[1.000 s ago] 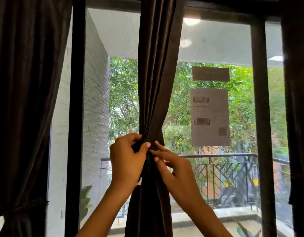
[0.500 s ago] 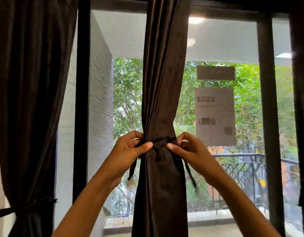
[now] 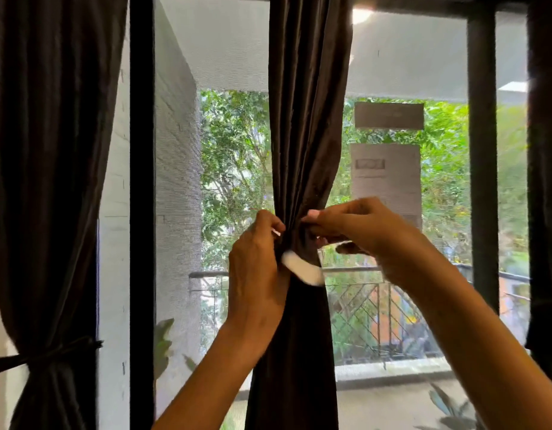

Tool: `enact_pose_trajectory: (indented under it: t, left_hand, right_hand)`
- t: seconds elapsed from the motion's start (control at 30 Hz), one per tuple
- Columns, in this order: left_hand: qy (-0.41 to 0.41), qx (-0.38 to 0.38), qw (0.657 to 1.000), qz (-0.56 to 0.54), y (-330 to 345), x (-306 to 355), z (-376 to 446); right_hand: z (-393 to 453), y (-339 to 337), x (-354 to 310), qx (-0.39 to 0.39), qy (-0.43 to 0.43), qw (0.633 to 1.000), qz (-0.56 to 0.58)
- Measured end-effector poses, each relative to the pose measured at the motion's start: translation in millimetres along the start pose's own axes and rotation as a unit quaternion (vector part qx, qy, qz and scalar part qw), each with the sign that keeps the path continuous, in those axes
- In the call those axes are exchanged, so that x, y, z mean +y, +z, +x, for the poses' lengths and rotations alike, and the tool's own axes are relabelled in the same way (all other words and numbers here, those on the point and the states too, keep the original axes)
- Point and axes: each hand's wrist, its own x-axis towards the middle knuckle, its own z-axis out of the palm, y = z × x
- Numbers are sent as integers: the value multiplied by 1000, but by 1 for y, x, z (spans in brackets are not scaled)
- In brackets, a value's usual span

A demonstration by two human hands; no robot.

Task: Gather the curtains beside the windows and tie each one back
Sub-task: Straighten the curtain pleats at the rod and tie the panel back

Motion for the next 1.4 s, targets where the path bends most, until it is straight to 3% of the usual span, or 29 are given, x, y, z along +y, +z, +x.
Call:
enact_pose_trajectory:
  t: [0.13, 0.23, 0.43, 0.57, 0.63, 0.77, 0.83, 0.93, 1.03, 1.13, 1.2, 1.3, 1.4]
  left_hand:
    - [23, -39, 996, -75, -8, -1, -2]
    - [65, -55, 996, -25, -11, -5, 8]
    - [-40, -136, 987, -75, -17, -2, 18]
    - [-12, -114, 992, -44, -18, -5, 26]
    - [-64, -98, 989, -87, -21, -9, 33]
    - [-219, -122, 937, -244, -26, -11, 37]
    - [-245, -119, 926, -260, -24, -10, 35]
    - [-260, -110, 918, -279, -20, -11, 33]
    - [-216, -109, 934, -263, -17, -15, 27]
    - [-71, -47, 992, -93, -11, -18, 19]
    - [38, -10, 999, 10, -7, -16, 16]
    - [112, -16, 994, 9, -2, -13, 11]
    - [125, -20, 991, -35, -2, -6, 14]
  right_hand:
    - [2, 0, 4, -11, 40, 999, 26]
    - [3, 2, 10, -4, 38, 999, 22]
    - [1, 12, 16, 8, -11, 1000, 5]
    - [0, 12, 17, -5, -25, 1000, 15]
    - [1, 11, 22, -9, -42, 999, 7]
    - [-6, 17, 35, -4, -87, 996, 23]
    - [-9, 23, 43, 21, -139, 989, -51]
    - [-8, 31, 58, 59, -228, 950, -204]
    - [1, 25, 65, 86, -274, 925, -248]
    - [7, 15, 59, 112, -351, 872, -322]
    - [12, 8, 51, 135, -409, 830, -354]
    - [21, -2, 41, 163, -461, 799, -351]
    - [27, -7, 37, 208, -488, 777, -339]
